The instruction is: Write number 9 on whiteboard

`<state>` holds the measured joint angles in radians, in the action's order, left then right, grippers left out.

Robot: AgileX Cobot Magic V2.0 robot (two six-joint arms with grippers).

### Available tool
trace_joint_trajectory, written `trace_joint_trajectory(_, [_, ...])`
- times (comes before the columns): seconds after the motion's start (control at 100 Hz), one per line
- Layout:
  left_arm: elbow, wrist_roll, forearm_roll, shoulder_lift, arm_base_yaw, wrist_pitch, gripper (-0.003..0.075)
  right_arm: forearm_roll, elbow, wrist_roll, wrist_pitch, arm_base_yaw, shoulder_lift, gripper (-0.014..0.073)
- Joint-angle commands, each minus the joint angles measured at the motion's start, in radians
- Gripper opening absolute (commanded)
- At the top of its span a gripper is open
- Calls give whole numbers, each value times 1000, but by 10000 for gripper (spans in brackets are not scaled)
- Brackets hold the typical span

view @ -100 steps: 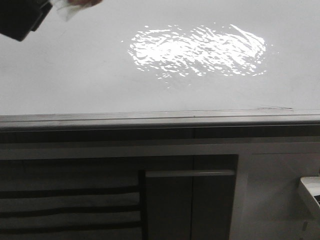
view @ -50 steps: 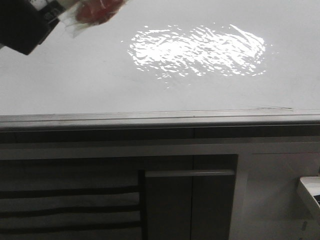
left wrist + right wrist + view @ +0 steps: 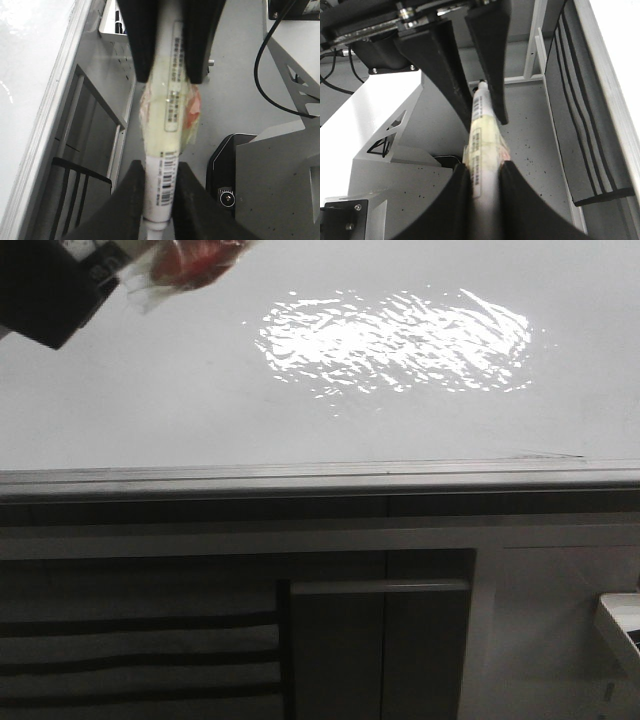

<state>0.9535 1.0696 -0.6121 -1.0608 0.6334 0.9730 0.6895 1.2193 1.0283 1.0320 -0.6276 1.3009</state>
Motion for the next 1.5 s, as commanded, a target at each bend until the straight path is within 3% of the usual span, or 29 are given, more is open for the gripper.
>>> trace_joint_trajectory(0.0, [34,-12,-45,9,10,-32,35,36,34,13,-29,-3,-23,-41])
trace_joint_trajectory(0.17, [56,-34,-16,16,7,-37,298,-37,34,-13,-32,-3,-35,-53])
trace_joint_trajectory(0.22, [78,-78,13,23,5,-39,341,-94,34,-66,-44,-3,-46,-53])
trace_joint_trajectory(0.43, [102,-322,216,120,-52,-35,350,-487,28,-506,-57,7,-137,-53])
trace_joint_trajectory(0.49, [84,-384,256,154,-79,-40,350,-542,5,-641,-76,42,-166,-53])
trace_joint_trajectory(0.63, [-10,-430,259,258,-160,-96,350,-497,-125,-758,-213,182,-246,-53])
trace_joint_trajectory(0.74, [-94,-491,259,324,-215,-168,350,-388,-237,-760,-344,273,-286,-53])
trace_joint_trajectory(0.96, [-201,-509,237,382,-253,-279,347,-313,-391,-759,-588,271,-293,-53])
trace_joint_trajectory(1.49, [-201,-509,237,382,-253,-301,347,-316,-237,-748,-635,269,-107,-53])
